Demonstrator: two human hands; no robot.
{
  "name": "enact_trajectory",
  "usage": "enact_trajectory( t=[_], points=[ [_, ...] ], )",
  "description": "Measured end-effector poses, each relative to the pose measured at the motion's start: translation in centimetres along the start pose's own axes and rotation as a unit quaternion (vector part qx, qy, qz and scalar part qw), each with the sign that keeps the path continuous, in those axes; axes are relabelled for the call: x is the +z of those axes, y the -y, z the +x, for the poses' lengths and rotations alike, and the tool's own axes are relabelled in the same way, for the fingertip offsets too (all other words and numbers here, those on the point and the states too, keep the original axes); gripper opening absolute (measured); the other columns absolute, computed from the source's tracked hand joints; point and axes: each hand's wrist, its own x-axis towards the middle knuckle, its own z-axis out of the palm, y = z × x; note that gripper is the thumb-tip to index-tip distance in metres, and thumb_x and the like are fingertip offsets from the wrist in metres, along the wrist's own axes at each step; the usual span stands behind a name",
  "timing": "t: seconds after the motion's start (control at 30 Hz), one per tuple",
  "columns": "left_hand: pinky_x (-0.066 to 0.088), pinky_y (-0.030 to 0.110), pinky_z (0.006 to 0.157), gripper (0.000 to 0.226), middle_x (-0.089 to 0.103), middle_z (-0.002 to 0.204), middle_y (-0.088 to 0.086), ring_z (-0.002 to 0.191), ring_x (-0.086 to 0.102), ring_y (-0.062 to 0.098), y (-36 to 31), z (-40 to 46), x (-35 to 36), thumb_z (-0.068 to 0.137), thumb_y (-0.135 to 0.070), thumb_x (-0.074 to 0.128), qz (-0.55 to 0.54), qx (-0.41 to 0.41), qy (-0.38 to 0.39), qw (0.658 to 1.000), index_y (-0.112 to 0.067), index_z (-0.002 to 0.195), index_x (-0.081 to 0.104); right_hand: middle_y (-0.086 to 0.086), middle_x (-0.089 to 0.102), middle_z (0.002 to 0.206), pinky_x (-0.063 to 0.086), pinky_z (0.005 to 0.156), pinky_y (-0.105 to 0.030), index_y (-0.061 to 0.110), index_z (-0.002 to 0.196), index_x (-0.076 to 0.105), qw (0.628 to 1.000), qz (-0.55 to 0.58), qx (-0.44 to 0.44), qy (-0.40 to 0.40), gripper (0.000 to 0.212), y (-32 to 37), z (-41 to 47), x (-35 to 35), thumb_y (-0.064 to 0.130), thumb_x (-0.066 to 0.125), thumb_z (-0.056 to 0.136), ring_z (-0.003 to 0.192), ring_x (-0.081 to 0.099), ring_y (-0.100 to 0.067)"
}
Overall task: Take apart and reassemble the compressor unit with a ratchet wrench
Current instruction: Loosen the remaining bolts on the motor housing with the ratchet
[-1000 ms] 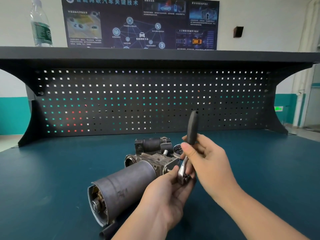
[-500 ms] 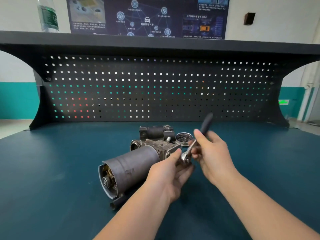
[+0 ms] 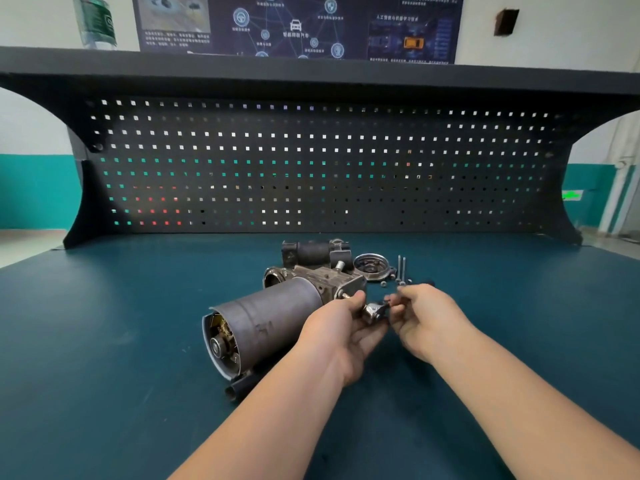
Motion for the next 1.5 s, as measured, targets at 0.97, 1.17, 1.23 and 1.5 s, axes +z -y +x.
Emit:
enact_trajectory(
  t=[0.97, 1.17, 1.23, 1.5],
  points=[
    [0.053, 0.031, 0.065, 0.015, 0.063, 0.083, 0.016, 0.075, 0.062, 0.025, 0.7, 0.5, -0.2, 0.094, -0.011, 0.053, 0.016, 0.006, -0.005, 1.0, 0.0, 0.102, 0.06, -0.004, 0.064, 0.067, 0.043, 0.041, -0.02, 0.019, 0.089, 0.057, 0.923, -0.235, -0.275, 0.129, 0.01, 1.1, -1.0, 0.0, 0.01, 0.056, 0.093, 0.042, 0.054, -0.008],
    [0.054, 0.02, 0.047, 0.025, 0.064, 0.055, 0.005, 0.047, 0.064, 0.013, 0.7, 0.0, -0.3, 0.092, -0.006, 0.053, -0.01, 0.017, 0.019, 1.0, -0.004, 0.071, 0.067, 0.012, 0.067, 0.075, 0.054, 0.061, -0.029, 0.035, 0.09, 0.057, 0.742, -0.424, -0.47, 0.223, 0.021, 0.3, -3.1, 0.3, 0.018, 0.068, 0.085, 0.055, 0.065, -0.01],
    [0.056, 0.021, 0.048, 0.025, 0.064, 0.053, 0.005, 0.046, 0.065, 0.013, 0.6, -0.1, -0.3, 0.093, -0.005, 0.052, -0.026, 0.01, 0.012, 1.0, -0.004, 0.072, 0.066, 0.008, 0.067, 0.071, 0.053, 0.053, -0.028, 0.03, 0.087, 0.057, 0.78, -0.384, -0.447, 0.211, 0.018, 0.3, -3.4, 0.5, 0.017, 0.068, 0.085, 0.051, 0.065, -0.012],
    [0.058, 0.028, 0.056, 0.009, 0.07, 0.066, 0.016, 0.075, 0.067, 0.027, 0.9, 0.1, -0.4, 0.086, -0.002, 0.063, -0.05, 0.027, -0.034, 0.998, 0.005, 0.089, 0.065, 0.0, 0.063, 0.055, 0.044, 0.037, -0.022, 0.004, 0.088, 0.055, 0.936, -0.198, -0.266, 0.119, 0.011, 0.9, -1.8, 0.5, 0.014, 0.059, 0.093, 0.037, 0.056, -0.013]
  ],
)
